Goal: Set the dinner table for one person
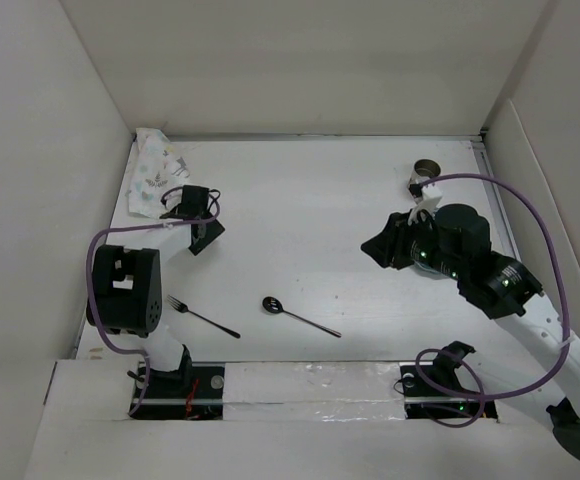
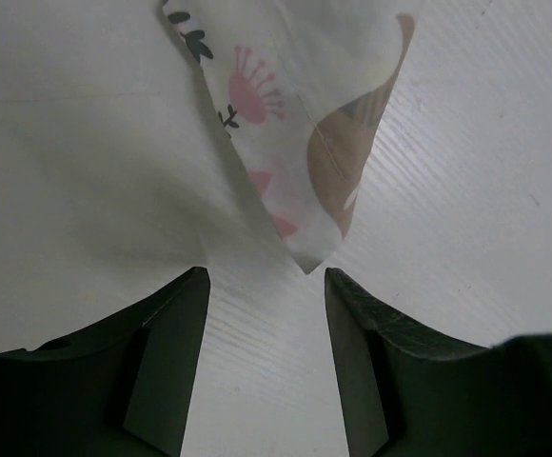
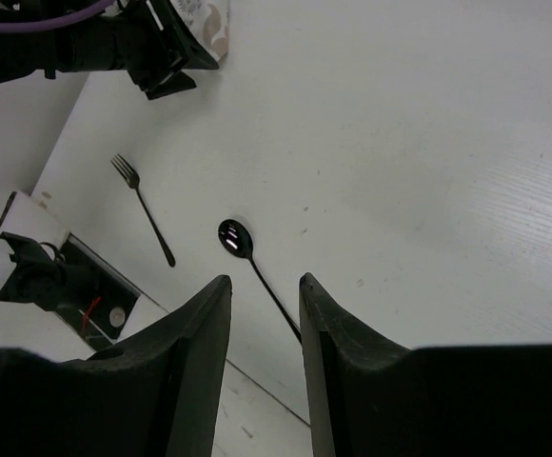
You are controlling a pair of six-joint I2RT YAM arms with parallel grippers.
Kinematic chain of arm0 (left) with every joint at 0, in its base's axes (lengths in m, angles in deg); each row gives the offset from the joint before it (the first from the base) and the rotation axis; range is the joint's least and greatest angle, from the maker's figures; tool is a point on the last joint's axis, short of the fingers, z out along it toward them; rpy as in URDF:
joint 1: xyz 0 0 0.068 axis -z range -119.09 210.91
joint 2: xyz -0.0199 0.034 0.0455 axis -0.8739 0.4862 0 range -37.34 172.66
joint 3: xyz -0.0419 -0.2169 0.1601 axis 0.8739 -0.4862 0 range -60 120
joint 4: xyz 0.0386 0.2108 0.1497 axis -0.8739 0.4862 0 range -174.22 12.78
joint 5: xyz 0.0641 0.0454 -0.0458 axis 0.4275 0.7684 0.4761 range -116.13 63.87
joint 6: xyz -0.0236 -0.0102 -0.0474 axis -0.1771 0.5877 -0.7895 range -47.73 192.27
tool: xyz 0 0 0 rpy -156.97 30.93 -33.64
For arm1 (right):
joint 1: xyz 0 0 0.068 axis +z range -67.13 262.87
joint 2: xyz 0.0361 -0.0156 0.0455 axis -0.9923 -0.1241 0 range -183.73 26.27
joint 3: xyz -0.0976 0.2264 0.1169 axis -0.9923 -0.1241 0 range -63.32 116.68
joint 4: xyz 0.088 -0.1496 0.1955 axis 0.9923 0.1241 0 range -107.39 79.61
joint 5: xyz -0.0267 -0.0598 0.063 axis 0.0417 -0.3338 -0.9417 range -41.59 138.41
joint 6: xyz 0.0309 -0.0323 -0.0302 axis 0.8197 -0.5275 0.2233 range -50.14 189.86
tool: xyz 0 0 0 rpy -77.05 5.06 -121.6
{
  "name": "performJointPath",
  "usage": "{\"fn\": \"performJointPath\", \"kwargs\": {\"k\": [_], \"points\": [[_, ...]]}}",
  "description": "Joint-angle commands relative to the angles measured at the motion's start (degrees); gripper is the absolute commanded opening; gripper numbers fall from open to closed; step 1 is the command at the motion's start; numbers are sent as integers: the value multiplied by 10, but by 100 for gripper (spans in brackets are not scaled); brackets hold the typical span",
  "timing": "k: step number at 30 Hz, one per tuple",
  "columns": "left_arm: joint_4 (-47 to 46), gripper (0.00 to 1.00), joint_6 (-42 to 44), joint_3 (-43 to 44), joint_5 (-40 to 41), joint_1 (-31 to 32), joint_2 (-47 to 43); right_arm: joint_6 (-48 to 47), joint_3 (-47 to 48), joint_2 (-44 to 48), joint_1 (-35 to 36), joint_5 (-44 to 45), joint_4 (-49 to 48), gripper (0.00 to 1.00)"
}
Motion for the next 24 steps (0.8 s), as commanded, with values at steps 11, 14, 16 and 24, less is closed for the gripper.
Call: {"fn": "performJointPath", "kwargs": {"k": [11, 14, 16, 24], "points": [[-76, 38, -41, 31, 63, -3, 55, 4, -6, -25, -4, -56, -48, 40], [-80, 25, -35, 43, 76, -3, 53, 5, -7, -35, 2, -65, -55, 40], [-81, 10, -23, 51, 84, -3, 50, 5, -8, -40, 2, -70, -58, 40], [-74, 0, 53, 104, 49, 3, -25, 2, -2, -53, 2, -67, -76, 39]]}}
